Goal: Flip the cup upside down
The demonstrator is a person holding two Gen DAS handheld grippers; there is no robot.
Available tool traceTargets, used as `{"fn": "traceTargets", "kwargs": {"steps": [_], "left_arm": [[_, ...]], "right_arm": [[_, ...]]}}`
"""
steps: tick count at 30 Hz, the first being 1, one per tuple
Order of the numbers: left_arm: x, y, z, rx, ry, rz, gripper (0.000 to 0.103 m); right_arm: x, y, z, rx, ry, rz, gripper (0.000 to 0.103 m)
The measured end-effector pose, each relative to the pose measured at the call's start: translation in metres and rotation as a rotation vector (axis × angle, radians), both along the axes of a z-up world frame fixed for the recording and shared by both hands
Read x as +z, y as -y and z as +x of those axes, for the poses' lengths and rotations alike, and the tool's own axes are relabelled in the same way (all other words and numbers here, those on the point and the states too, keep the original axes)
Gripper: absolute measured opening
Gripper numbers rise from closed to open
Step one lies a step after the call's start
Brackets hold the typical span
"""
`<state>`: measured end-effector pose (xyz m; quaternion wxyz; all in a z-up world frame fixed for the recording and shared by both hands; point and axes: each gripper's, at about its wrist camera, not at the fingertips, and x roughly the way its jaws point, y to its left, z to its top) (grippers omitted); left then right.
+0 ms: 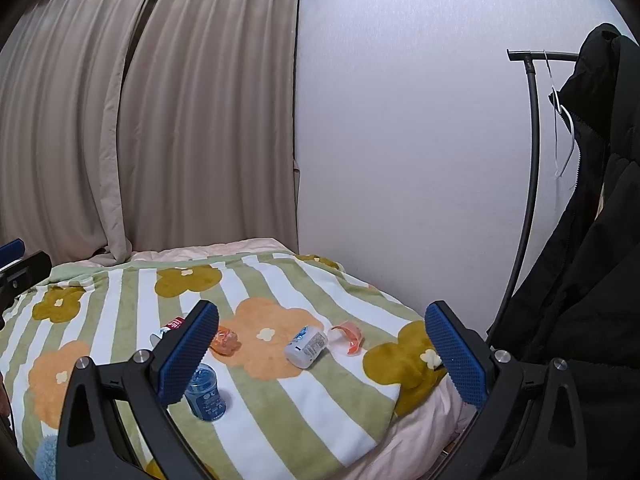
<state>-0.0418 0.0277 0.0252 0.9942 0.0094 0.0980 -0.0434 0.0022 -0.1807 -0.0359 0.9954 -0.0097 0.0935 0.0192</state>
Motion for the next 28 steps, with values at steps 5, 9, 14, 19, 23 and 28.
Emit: {"fn": "traceTargets", "kwargs": {"steps": [5, 9, 14, 19, 23, 28], "left_arm": [[0.0012, 0.0006, -0.0004, 0.004, 0.002, -0.005, 0.103], [0.0027, 0.0007, 0.0002, 0.014, -0.002, -0.008, 0.103], [0.0056, 0.0016, -0.0002, 0.051, 0.003, -0.003, 0.103], [0.0087, 0.0011, -0.0015, 0.085, 0.018, 0.008, 0.103], [0.0096, 0.0039, -0.0017, 0.081, 0.027, 0.02, 0.103], [0.0098, 0.0086, -0.0059, 0.078, 0.046, 0.028, 0.103]], "right_arm": [[-0.0014, 0.0001, 0.0, -0.003, 0.003, -0.005, 0.103], [-0.0012, -0.0009, 0.0003, 0.0, 0.013, -0.005, 0.103], [-0.0027, 0.0005, 0.0001, -0.001, 0.019, -0.01, 0.103], [-0.0029, 0.0008, -0.001, -0.001, 0.022, -0.007, 0.103], [-0.0032, 0.001, -0.0013, 0.0, 0.023, -0.01, 0.103], [-0.003, 0.001, -0.001, 0.0, 0.023, -0.008, 0.103]]}}
